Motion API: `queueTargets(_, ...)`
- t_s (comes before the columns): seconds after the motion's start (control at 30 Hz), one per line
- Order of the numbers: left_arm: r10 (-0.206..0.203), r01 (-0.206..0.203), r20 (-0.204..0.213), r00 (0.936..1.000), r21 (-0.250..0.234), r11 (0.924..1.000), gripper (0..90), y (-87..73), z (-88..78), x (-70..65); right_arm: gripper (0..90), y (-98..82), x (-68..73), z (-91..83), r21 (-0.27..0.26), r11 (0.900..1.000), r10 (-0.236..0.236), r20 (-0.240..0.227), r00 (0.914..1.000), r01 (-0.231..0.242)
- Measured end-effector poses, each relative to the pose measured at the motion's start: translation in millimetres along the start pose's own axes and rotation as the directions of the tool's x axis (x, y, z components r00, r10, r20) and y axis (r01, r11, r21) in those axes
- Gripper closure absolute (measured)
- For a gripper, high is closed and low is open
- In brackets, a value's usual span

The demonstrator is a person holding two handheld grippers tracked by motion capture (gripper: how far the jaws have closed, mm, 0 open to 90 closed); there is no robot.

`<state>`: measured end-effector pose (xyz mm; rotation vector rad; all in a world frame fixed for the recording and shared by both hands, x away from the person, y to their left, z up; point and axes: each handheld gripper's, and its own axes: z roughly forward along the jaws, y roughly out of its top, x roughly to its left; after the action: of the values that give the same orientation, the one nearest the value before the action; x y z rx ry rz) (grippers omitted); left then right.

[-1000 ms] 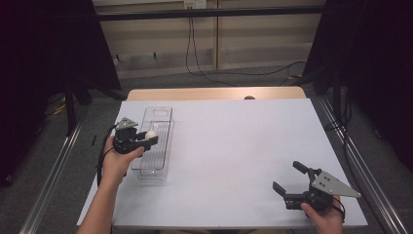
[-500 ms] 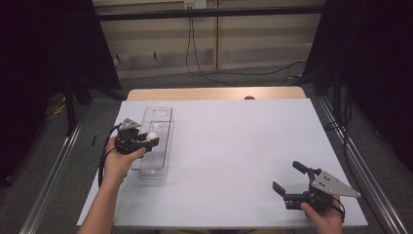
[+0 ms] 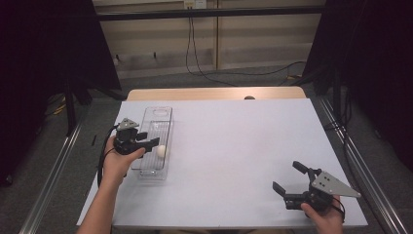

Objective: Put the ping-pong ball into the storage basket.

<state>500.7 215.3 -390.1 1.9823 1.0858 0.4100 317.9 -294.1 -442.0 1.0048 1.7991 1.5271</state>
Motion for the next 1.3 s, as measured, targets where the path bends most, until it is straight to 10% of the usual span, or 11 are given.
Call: queueTargets(1.3,-0.031,0.033,0.012,0.9994,-0.197,0.9799,8.5,-21.0,-33.6,-15.3,1.4,0.4,0.4,-1.5,0.000,1.000,-0.001,-0.002,1.0000,0.001)
